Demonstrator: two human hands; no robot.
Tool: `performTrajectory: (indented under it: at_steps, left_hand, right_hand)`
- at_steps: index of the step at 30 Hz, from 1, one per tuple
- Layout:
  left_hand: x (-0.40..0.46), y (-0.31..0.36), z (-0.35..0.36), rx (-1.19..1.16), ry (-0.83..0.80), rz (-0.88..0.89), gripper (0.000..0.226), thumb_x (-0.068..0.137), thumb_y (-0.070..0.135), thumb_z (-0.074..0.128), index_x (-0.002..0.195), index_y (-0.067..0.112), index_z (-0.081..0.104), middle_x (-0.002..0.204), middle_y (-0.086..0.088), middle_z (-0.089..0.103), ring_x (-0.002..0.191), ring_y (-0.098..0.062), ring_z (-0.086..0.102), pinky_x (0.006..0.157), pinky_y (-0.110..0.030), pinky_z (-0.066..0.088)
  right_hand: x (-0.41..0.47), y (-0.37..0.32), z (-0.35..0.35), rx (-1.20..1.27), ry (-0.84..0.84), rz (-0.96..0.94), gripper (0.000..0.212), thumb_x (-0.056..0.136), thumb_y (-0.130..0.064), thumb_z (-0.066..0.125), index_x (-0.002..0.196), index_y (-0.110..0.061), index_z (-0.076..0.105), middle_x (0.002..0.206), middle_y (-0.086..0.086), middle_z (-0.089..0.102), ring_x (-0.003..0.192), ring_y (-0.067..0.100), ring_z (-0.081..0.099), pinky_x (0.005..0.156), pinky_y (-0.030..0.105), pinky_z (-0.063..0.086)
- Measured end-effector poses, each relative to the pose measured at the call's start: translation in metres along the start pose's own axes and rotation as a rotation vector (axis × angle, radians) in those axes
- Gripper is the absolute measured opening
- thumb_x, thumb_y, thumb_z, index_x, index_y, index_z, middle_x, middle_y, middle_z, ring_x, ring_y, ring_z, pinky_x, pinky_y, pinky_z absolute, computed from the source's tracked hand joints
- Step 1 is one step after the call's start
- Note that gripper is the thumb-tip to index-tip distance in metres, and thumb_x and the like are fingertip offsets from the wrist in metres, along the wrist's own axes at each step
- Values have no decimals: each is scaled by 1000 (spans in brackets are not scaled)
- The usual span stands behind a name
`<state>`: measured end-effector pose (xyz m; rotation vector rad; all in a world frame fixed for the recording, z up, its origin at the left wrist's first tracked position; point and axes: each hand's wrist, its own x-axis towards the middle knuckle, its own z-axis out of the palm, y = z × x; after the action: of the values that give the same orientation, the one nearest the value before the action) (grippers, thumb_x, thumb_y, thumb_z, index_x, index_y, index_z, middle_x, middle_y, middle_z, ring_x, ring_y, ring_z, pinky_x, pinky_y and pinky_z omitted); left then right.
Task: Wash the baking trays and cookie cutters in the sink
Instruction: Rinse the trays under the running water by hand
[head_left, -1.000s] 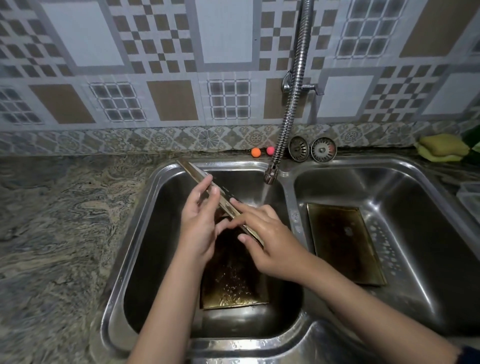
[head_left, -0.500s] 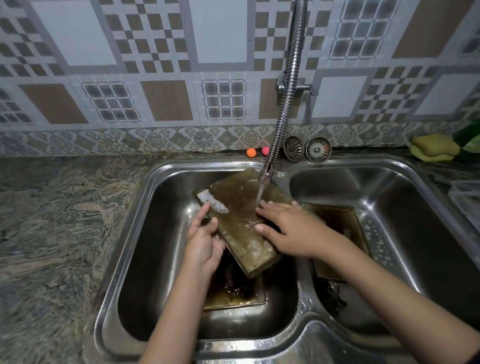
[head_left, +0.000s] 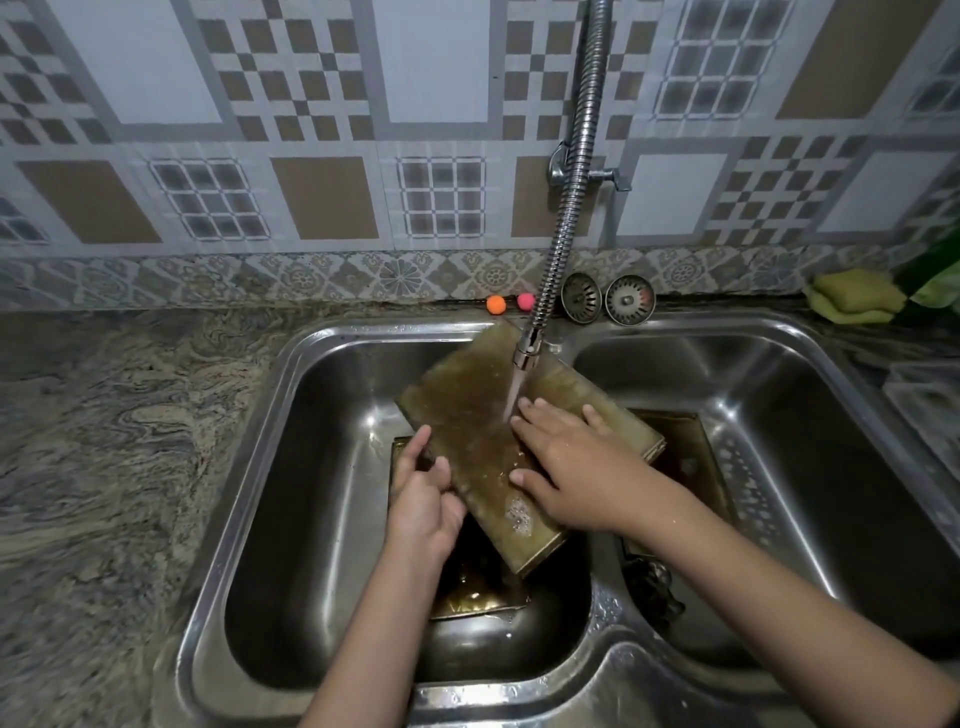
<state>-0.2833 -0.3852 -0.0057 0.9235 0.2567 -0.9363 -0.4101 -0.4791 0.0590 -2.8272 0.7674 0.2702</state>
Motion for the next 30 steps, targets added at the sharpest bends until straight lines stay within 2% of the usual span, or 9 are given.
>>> performTrajectory:
  at_steps: [4, 9, 12, 14, 19, 21, 23, 28, 30]
  left_hand:
    - [0, 8, 3, 286, -44, 340, 51, 88, -14, 44, 104, 32, 62, 88, -9, 54, 68, -12, 48, 63, -33, 44]
    - [-12, 16, 24, 442, -191, 586, 46, 88, -11, 51, 108, 30, 60, 72, -3, 54, 58, -13, 39, 57, -28, 36]
    - [-21, 16, 35, 546, -275, 689, 43, 87, -11, 53, 113, 24, 57, 82, 7, 63, 57, -4, 43, 55, -18, 39]
    - [-26, 15, 37, 577, -304, 690, 43, 88, -9, 54, 115, 24, 57, 86, 1, 58, 54, -3, 42, 51, -17, 38]
    - [-26, 12, 39, 503, -195, 603, 43, 89, -4, 56, 117, 28, 60, 61, -5, 34, 49, -9, 31, 49, -27, 30]
    - [-22, 16, 38, 463, -116, 575, 42, 89, -5, 55, 115, 27, 61, 55, 6, 36, 47, -3, 34, 53, -24, 34]
    - [-19, 19, 35, 406, -46, 526, 42, 89, -6, 55, 113, 27, 61, 56, 13, 45, 52, 1, 41, 57, -22, 41]
    - [-25, 9, 35, 342, -56, 407, 42, 90, -8, 51, 115, 25, 60, 64, 9, 52, 49, 0, 45, 42, -18, 38]
    - [-30, 2, 40, 340, -86, 376, 42, 91, -6, 51, 114, 27, 60, 70, 9, 57, 52, -1, 44, 43, -18, 35]
  right_hand:
    - [11, 4, 15, 110, 86, 33, 67, 98, -49, 31, 153, -20, 4, 161, -2, -8, 147, 15, -7, 117, 47, 0]
    - [36, 2, 20, 453, 382, 25, 53, 99, -39, 32, 147, -16, 29, 158, 4, 20, 147, 19, 10, 117, 54, 14]
    - [48, 1, 11, 593, 548, -15, 56, 94, -37, 33, 145, -13, 36, 151, 7, 35, 143, 23, 24, 114, 58, 19]
    - [61, 7, 6, 652, 554, 25, 58, 92, -35, 38, 145, -13, 35, 152, 6, 34, 143, 23, 25, 115, 60, 13]
    - [74, 3, 9, 738, 431, 83, 62, 95, -43, 37, 151, -23, 21, 158, 2, 23, 146, 17, 15, 116, 59, 7]
    - [62, -11, 22, 716, 353, -62, 54, 99, -41, 33, 150, -26, 22, 160, -5, 11, 144, 5, 2, 116, 52, -5]
    - [48, -13, 34, 701, 279, -142, 50, 102, -37, 34, 150, -28, 22, 159, -8, 8, 144, 5, 0, 113, 45, -5]
    - [64, 29, 35, 589, 192, 181, 53, 101, -44, 29, 151, -31, 19, 160, -7, 5, 148, 14, 1, 114, 61, 0]
    - [66, 28, 29, 562, 237, 183, 53, 100, -44, 30, 150, -30, 22, 160, -7, 9, 148, 13, 1, 113, 63, 0]
